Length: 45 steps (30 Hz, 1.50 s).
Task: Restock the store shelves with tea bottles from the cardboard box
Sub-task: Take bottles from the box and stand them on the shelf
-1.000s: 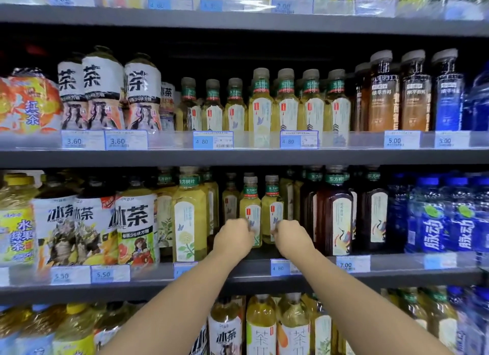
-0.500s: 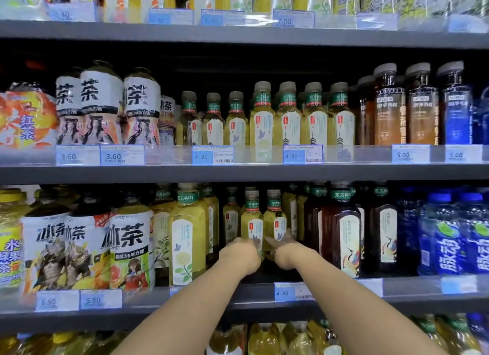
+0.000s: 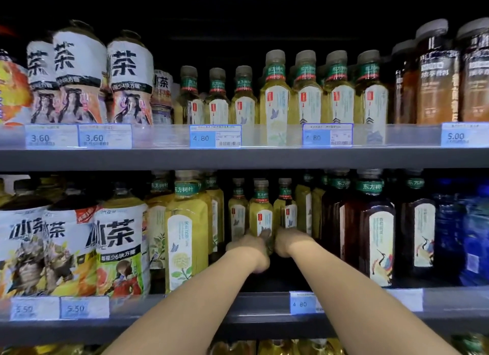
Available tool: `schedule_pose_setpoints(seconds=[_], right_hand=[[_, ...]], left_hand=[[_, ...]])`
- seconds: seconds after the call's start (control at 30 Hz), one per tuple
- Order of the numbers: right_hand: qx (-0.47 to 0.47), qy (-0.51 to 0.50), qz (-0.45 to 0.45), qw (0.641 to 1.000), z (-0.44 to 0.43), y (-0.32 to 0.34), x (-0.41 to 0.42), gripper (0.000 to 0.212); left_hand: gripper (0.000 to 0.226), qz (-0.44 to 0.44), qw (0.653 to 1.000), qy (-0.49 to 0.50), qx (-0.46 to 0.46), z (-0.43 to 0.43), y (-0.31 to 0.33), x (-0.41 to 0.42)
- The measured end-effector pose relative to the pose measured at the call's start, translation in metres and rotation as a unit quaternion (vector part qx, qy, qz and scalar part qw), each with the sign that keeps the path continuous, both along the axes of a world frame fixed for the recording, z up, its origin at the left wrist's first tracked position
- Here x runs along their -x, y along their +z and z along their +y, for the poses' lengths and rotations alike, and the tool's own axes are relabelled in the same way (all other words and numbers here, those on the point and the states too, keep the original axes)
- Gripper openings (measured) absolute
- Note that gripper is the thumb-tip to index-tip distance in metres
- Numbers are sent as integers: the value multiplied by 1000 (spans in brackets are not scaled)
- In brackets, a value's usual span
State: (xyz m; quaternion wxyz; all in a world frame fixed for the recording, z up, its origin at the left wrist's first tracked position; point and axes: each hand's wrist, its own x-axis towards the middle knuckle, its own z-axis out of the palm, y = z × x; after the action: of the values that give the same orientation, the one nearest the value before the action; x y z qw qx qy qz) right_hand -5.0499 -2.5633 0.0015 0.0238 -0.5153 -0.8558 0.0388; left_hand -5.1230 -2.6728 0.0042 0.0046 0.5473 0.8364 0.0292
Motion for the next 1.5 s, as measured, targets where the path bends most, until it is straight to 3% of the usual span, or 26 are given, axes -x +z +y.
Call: schedule_pose_setpoints(seconds=[0.2, 0.5, 0.57, 0.63, 0.73, 0.8, 0.97, 1.07, 1.2, 1.4, 1.5], right_hand=[[-42, 14, 23, 999, -2, 8, -8, 34], [30, 59, -1, 998, -4, 10, -8, 60], [43, 59, 49, 996, -7, 14, -12, 49], [89, 57, 155, 982, -5, 15, -17, 35], [213, 15, 344, 915, -6, 14, -29, 31], [239, -6, 386, 891, -7, 16, -35, 26], [189, -17, 365, 911, -7, 16, -35, 26], [136, -39, 336, 931, -4, 17, -34, 13], [102, -55, 310, 944, -5, 19, -39, 32], [82, -55, 297, 950, -10, 15, -45, 36], [63, -44, 267, 961, -23, 20, -54, 36]], left_hand=[[90, 11, 1000, -9, -10, 5, -6, 4], [91, -2, 1000, -15, -2, 4, -6, 7], [91, -18, 999, -28, -10, 4, -4, 7], [89, -49, 998, -49, -13, 3, -2, 5], [85, -83, 994, -69, -5, 1, 2, 0], [82, -98, 992, -77, -2, 1, 5, -4], [72, -111, 990, -92, 3, 7, 10, -13], [75, -113, 988, -103, 19, 11, 11, -18], [71, -112, 988, -103, 28, 22, 8, -22], [83, -92, 989, -112, 41, 25, 3, -19], [78, -71, 991, -104, 42, 19, 5, -19]])
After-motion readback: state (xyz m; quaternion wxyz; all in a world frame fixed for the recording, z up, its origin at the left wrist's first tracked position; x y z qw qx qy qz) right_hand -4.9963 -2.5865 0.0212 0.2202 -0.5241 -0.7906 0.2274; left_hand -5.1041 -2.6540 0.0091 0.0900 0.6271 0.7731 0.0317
